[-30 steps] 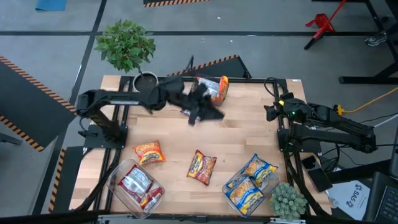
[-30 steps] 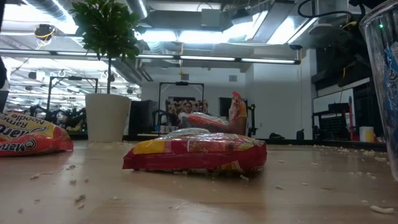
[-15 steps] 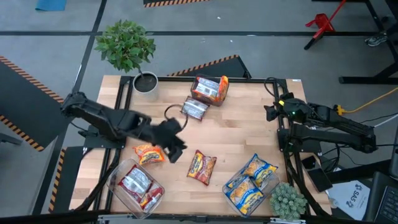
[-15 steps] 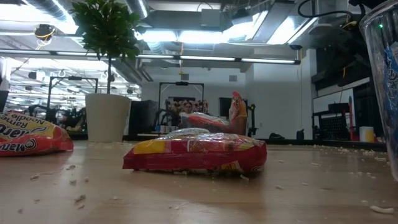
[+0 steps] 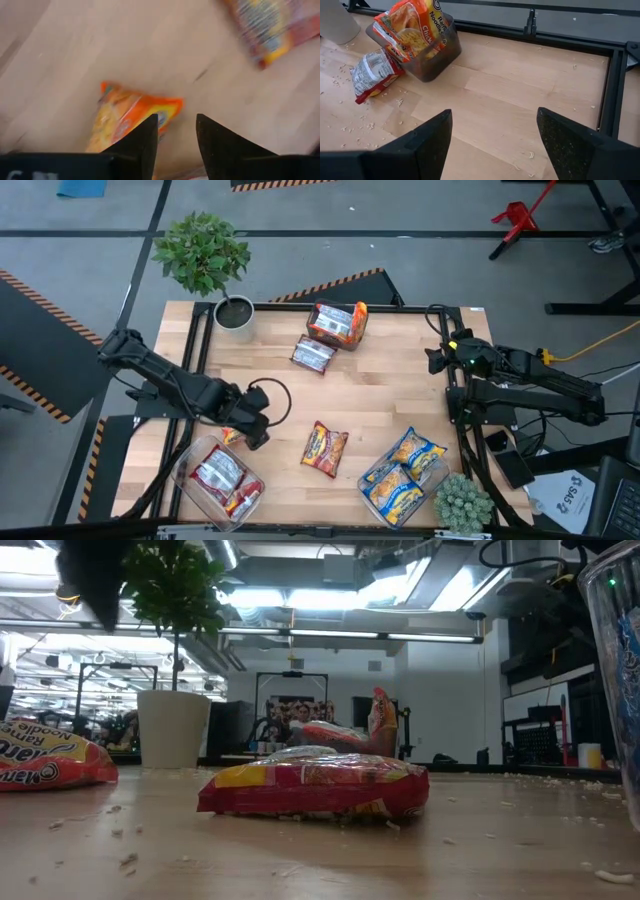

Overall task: Sort Maruchan noodles
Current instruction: Put the orange noodle pack into the black bin

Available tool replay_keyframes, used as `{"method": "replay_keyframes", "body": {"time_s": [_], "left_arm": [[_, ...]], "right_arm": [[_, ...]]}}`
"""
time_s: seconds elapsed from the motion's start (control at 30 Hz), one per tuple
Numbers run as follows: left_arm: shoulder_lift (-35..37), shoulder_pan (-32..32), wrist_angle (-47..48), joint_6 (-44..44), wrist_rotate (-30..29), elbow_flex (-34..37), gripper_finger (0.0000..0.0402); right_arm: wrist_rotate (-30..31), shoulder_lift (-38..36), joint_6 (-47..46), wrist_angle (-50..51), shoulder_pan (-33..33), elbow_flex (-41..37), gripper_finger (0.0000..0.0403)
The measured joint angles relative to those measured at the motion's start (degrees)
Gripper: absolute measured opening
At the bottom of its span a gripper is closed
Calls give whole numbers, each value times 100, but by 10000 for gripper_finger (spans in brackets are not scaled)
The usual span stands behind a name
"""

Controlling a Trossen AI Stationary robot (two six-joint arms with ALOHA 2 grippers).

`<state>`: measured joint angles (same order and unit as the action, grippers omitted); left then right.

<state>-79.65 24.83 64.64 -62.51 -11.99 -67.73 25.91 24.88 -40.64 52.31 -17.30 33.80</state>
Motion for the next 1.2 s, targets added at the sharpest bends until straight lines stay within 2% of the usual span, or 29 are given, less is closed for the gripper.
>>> {"method": "replay_keyframes", "body": {"time_s": [0.1, 0.4, 0.6, 0.8, 1.0, 1.2], "left_arm": [[30, -29, 51, 8, 174, 401, 139], [67, -13, -388, 157, 1263, 1472, 179], [67, -57, -594, 163, 1310, 1884, 204], [59, -56, -753, 132, 1298, 2170, 207], [56, -56, -1037, 89, 1284, 2384, 193], [63, -88, -1119, -143, 1124, 2509, 129]], "right_arm": [[2, 1, -5, 0, 0, 0, 280], [78, 2, -103, 4, 0, 0, 280], [216, 13, -107, 7, 0, 0, 280], [260, 18, -106, 7, 1, 0, 280], [260, 17, -105, 7, 2, 0, 280], [260, 17, -103, 7, 2, 0, 280]]}}
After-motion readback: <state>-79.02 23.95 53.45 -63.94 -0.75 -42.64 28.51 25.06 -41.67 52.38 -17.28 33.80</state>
